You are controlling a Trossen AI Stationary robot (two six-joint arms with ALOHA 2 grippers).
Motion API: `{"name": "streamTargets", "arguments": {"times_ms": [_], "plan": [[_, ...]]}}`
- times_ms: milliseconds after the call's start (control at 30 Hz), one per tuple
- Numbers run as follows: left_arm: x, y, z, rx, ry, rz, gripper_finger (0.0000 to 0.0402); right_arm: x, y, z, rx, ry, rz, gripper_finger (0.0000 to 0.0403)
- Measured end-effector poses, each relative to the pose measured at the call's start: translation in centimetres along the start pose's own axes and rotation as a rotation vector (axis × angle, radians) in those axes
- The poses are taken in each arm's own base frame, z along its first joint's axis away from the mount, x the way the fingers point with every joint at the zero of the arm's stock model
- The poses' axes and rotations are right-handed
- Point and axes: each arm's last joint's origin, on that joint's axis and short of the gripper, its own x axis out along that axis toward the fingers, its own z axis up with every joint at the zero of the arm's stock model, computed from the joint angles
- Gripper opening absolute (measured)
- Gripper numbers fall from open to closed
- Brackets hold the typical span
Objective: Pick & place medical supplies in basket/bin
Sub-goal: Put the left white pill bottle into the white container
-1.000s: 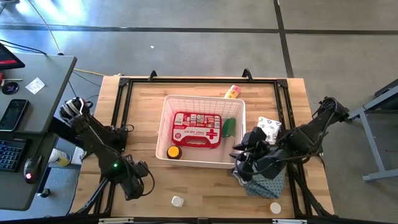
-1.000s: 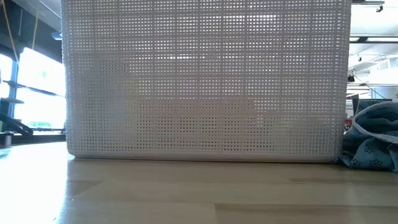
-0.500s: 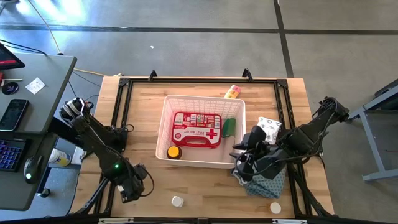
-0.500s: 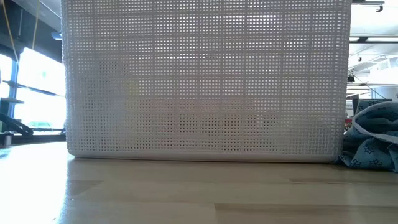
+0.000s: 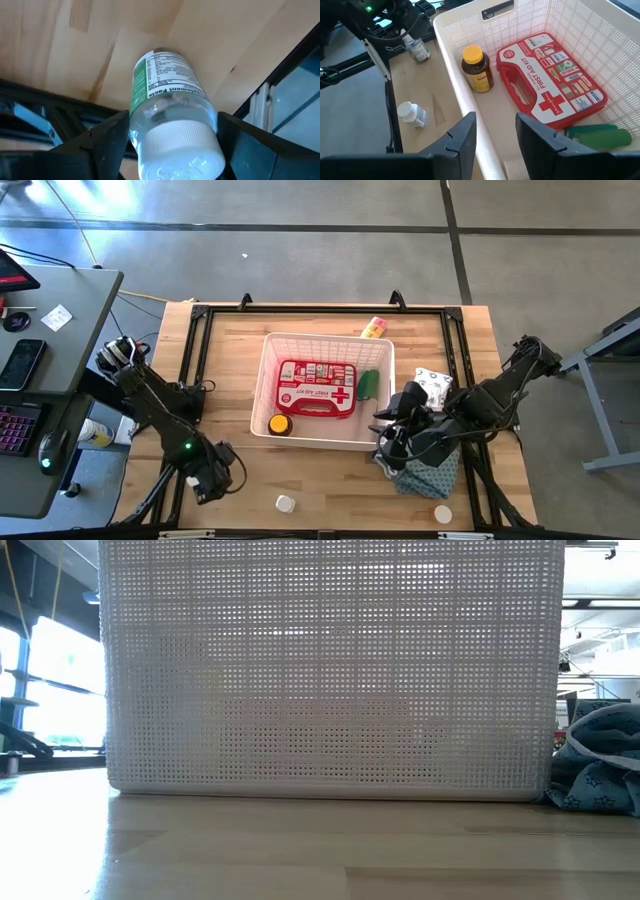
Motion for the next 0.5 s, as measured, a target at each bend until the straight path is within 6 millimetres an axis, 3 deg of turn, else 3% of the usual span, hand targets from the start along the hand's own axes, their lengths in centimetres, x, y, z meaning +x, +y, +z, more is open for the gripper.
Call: {"name": "streamTargets", "arguments": {"times_ms": [267, 500], "plan": [[0.28, 0.05, -0.17, -0.002, 0.077, -0.014, 0.0331, 0.00, 0.01, 0.01, 0.002, 0.000, 0.002, 0.0129], [0.30, 0.00, -0.31, -0.006, 0.131, -0.028, 0.0391, 0.00, -0.02, 0.04, -0.003, -0.011, -0.008, 0.0129]]}}
